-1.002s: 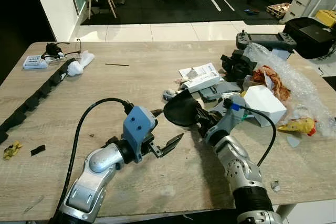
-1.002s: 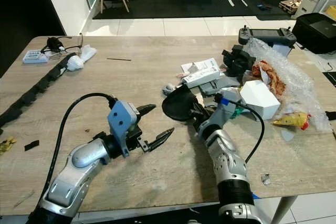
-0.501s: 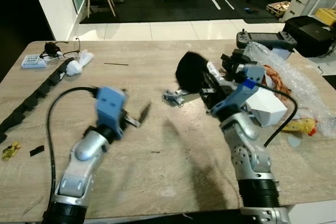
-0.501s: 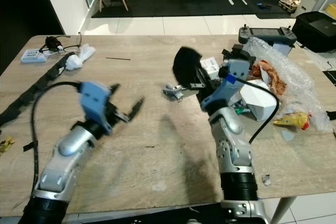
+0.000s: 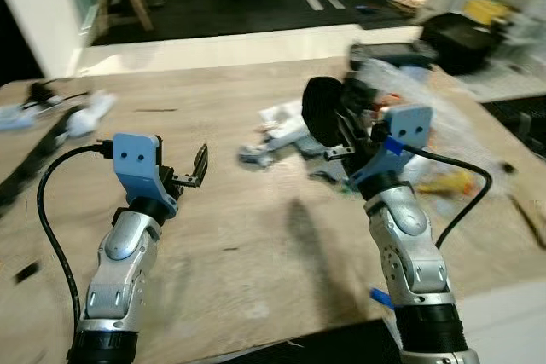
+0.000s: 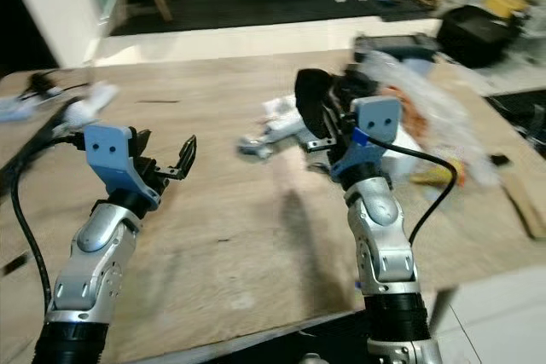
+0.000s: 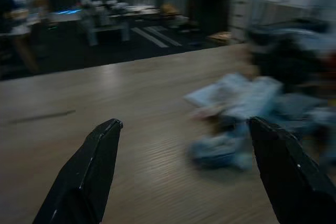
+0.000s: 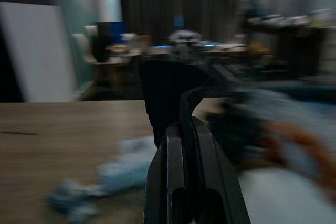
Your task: Picking trash to rubbish bin
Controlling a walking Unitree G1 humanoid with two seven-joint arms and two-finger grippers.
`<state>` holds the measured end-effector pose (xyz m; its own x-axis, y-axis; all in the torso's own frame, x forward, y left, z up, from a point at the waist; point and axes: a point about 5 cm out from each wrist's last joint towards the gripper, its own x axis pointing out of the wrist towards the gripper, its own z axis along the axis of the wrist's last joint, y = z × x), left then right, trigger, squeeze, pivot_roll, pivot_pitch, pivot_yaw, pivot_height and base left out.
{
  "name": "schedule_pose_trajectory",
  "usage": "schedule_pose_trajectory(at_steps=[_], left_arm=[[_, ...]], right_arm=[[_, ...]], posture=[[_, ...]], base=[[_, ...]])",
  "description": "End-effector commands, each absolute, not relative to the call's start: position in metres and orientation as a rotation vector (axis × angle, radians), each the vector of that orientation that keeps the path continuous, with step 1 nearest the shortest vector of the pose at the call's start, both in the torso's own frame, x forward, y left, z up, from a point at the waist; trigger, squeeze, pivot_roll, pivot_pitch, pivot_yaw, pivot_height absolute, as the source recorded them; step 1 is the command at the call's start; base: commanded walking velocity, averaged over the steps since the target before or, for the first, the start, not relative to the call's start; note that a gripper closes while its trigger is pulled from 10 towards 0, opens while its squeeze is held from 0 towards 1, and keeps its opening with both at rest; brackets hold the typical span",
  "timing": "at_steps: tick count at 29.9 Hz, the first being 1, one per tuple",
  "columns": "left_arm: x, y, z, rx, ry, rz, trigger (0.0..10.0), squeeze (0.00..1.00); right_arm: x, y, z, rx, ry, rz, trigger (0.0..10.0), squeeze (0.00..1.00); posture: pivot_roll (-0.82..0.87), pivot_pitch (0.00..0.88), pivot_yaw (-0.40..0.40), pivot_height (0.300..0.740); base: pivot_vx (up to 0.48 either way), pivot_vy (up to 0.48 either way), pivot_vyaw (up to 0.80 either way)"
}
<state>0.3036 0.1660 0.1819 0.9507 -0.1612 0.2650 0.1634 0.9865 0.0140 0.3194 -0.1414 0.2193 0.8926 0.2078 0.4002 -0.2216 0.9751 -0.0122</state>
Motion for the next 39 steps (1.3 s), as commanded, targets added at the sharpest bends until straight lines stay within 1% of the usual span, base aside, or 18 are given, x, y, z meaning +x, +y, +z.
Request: schedule_pose_trajectory(at_steps=[1, 6, 14, 21, 39], left_arm=[[0.305, 0.161, 0.181, 0.009, -0.259, -0.175, 10.0, 0.0], [0.307, 0.162, 0.18, 0.021, -0.244, -0.139, 10.0, 0.0], [0.307, 0.154, 0.181, 0.071, -0.255, -0.185, 10.0, 0.0], [0.308, 0.152, 0.181, 0.073, -0.254, -0.192, 10.0, 0.0], [0.308, 0.153, 0.18, 0.101, -0.247, -0.196, 10.0, 0.0]], right_arm=[[0.316, -0.144, 0.22, 0.021, -0.428, 0.204, 10.0, 0.0], [0.314, -0.141, 0.217, -0.008, -0.421, 0.206, 10.0, 0.0], [0.315, -0.137, 0.213, -0.027, -0.402, 0.205, 10.0, 0.0], [0.314, -0.136, 0.211, -0.036, -0.394, 0.202, 10.0, 0.0], [0.314, -0.134, 0.204, -0.037, -0.365, 0.199, 10.0, 0.0]], posture=[[-0.06, 0.073, -0.008, 0.74], [-0.07, 0.074, -0.004, 0.74], [-0.06, 0.082, -0.011, 0.74], [-0.07, 0.089, -0.006, 0.74], [-0.06, 0.089, -0.001, 0.74]], base=[[0.0, 0.0, -0.8], [0.0, 0.0, -0.8], [0.0, 0.0, -0.8], [0.0, 0.0, -0.8], [0.0, 0.0, -0.8]])
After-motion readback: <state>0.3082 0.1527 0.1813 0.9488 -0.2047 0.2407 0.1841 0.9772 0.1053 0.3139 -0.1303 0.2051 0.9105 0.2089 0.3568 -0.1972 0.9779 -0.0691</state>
